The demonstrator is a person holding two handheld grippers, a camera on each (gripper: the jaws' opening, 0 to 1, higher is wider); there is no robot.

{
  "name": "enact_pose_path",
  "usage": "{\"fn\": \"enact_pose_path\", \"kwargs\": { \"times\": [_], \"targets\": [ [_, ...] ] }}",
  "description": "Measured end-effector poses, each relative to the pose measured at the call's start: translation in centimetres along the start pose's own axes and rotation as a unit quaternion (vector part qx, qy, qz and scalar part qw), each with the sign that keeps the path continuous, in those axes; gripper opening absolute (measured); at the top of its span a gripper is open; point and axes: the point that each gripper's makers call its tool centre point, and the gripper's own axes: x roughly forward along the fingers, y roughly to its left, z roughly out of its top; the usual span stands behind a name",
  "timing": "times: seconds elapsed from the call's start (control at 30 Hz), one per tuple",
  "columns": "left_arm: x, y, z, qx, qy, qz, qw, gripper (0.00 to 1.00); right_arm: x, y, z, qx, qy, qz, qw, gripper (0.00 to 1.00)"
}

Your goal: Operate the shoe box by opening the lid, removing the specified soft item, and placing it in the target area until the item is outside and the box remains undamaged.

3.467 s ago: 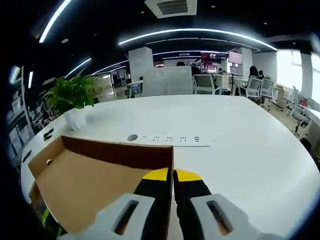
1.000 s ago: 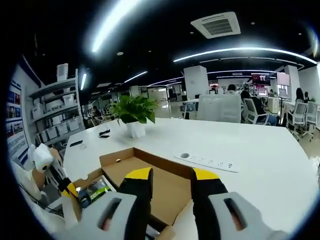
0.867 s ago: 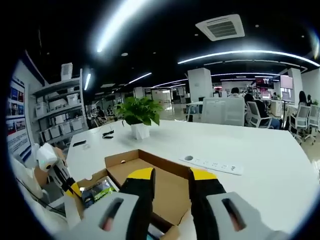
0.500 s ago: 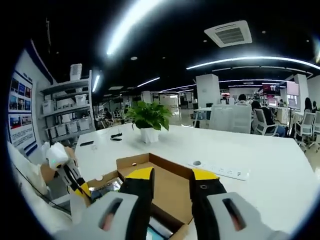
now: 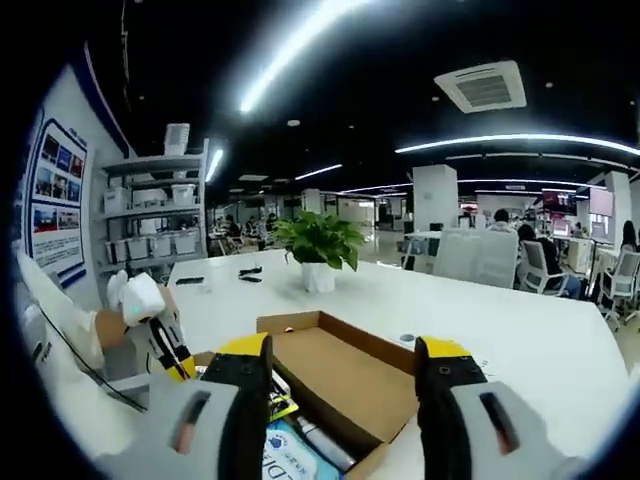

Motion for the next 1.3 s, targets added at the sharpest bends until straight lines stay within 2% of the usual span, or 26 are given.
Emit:
{"fn": "enact_pose_path", "kwargs": {
  "times": [0.07,0.1,0.37,0.47,0.73,0.8,0.83,0.9,0.93,1.03,1.23,1.27,1.3],
  "targets": [
    [0.0,0.0,0.0,0.001,-0.001,0.001,1.0,0.06,-0.1,0.5,-0.4,0.003,0.008,0.006,0.9999,0.57],
    [0.0,0.0,0.0,0.002,-0.002,0.002,1.0,0.06,-0.1,1.2,-0.7,0.008,0.014,0.02,0.9997,0.57],
    [0.0,0.0,0.0,0.004,-0.003,0.003,1.0,0.06,-0.7,2.4,-0.5,0.015,0.011,0.025,0.9995,0.54],
    [0.0,0.0,0.0,0.005,-0.005,0.002,1.0,0.06,-1.0,3.0,-0.5,0.012,0.014,0.036,0.9992,0.49],
    [0.1,0.1,0.0,0.005,-0.007,0.003,1.0,0.06,-0.9,3.4,-0.6,0.031,0.004,0.044,0.9985,0.64],
    [0.1,0.1,0.0,0.005,-0.007,0.004,1.0,0.06,-1.0,3.9,-0.4,0.046,-0.006,0.061,0.9971,0.5],
    [0.1,0.1,0.0,0.005,-0.007,0.004,1.0,0.06,-1.1,3.8,-0.5,0.046,-0.005,0.062,0.997,0.47],
    [0.1,0.1,0.0,0.005,-0.007,0.003,1.0,0.06,-1.0,3.8,-0.6,0.037,-0.004,0.06,0.9975,0.49],
    [0.1,0.1,0.0,0.006,-0.007,0.003,1.0,0.06,-0.9,3.8,-1.1,0.025,0.006,0.057,0.998,0.48],
    [0.1,0.1,0.0,0.006,-0.007,0.003,1.0,0.06,-0.8,4.3,-1.9,0.029,0.015,0.068,0.9972,0.43],
    [0.1,0.0,0.1,0.007,-0.007,0.003,0.9999,0.06,-0.5,4.4,-2.3,0.004,0.016,0.062,0.9979,0.47],
    [0.1,0.0,0.0,0.007,-0.007,0.003,0.9999,0.06,-0.5,4.3,-2.4,0.005,0.02,0.059,0.998,0.47],
    [0.1,0.0,0.0,0.005,-0.008,0.003,1.0,0.06,-0.5,4.0,-2.5,0.023,0.028,0.049,0.9981,0.46]
  ]
}}
